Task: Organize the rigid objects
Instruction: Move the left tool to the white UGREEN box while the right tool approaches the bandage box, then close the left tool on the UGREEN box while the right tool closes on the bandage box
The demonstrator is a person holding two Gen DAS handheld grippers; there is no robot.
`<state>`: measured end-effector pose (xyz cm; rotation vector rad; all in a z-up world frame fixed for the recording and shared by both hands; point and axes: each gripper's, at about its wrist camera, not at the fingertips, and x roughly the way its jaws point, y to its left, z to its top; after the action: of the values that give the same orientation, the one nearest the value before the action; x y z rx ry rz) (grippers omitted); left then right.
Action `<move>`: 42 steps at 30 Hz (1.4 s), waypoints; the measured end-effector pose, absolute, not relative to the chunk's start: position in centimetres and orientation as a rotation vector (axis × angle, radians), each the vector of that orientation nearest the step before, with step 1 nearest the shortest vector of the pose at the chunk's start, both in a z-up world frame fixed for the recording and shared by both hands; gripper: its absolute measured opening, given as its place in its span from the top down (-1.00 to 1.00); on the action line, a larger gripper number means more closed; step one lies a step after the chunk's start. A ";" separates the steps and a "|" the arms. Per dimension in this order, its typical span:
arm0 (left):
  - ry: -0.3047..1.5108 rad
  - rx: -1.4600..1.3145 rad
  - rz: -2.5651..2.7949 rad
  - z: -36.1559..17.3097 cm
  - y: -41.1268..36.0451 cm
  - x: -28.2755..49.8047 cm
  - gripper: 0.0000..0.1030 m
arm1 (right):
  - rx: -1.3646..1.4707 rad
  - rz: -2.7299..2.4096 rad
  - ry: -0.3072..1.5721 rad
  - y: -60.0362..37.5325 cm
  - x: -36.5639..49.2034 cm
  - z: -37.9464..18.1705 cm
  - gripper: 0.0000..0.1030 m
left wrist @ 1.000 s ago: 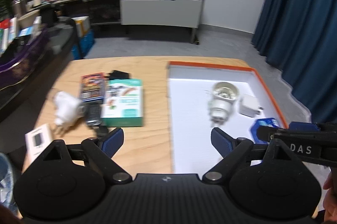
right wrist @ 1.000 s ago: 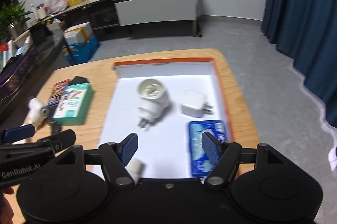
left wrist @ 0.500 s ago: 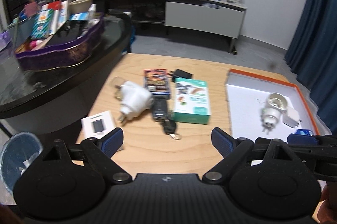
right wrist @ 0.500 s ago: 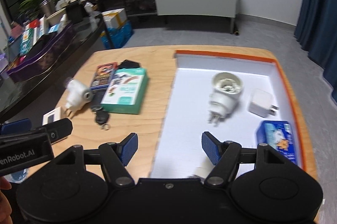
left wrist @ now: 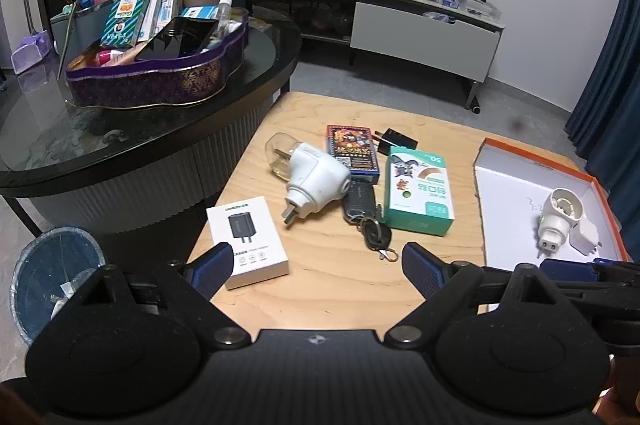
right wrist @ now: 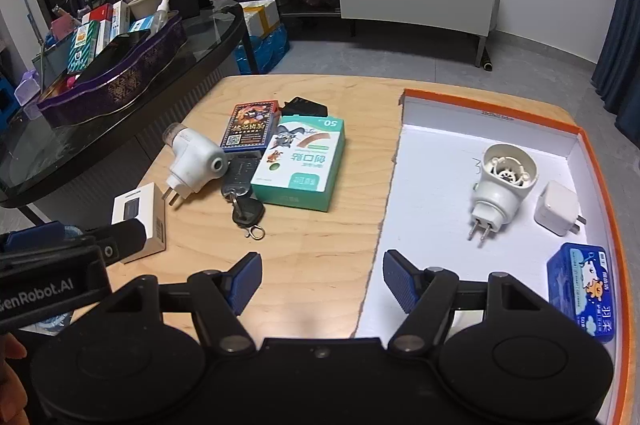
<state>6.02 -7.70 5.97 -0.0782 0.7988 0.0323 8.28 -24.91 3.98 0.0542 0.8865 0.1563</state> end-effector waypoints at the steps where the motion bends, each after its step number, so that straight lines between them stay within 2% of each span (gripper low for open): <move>1: 0.799 -0.081 0.033 5.9 -7.6 6.0 -0.81 | 0.054 0.159 0.888 -24.8 8.4 3.9 -0.56; 29: 0.844 -0.143 0.218 0.7 -2.9 9.6 -0.97 | 0.086 0.189 0.912 -24.2 11.5 1.2 -0.56; 35: 0.859 -0.135 0.239 -0.6 -2.2 11.3 -0.95 | 0.088 0.197 0.911 -24.2 12.9 0.9 -0.56; 37: 0.861 -0.135 0.221 -0.9 -2.1 11.6 -0.81 | 0.085 0.199 0.915 -23.9 13.6 0.9 -0.56; 38: 0.866 -0.134 0.206 -1.1 -2.1 11.8 -0.61 | 0.083 0.200 0.915 -23.8 14.0 0.9 -0.56; 39: 0.873 -0.136 0.186 -1.3 -2.1 11.9 -0.32 | 0.081 0.199 0.912 -23.6 14.4 0.9 -0.56; 40: 0.870 -0.129 0.175 -1.4 -2.1 11.9 -0.28 | 0.081 0.196 0.910 -23.4 14.9 1.0 -0.57; 41: 0.858 -0.109 0.172 -1.4 -2.3 11.8 -0.16 | 0.085 0.195 0.910 -23.3 15.4 1.0 -0.57; 42: 0.854 -0.106 0.160 -1.4 -2.3 11.7 -0.16 | 0.094 0.195 0.911 -23.1 16.0 1.0 -0.58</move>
<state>11.69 -2.26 -1.45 -0.1062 0.8544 0.1603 15.95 -23.10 0.96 0.0943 0.9115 0.1947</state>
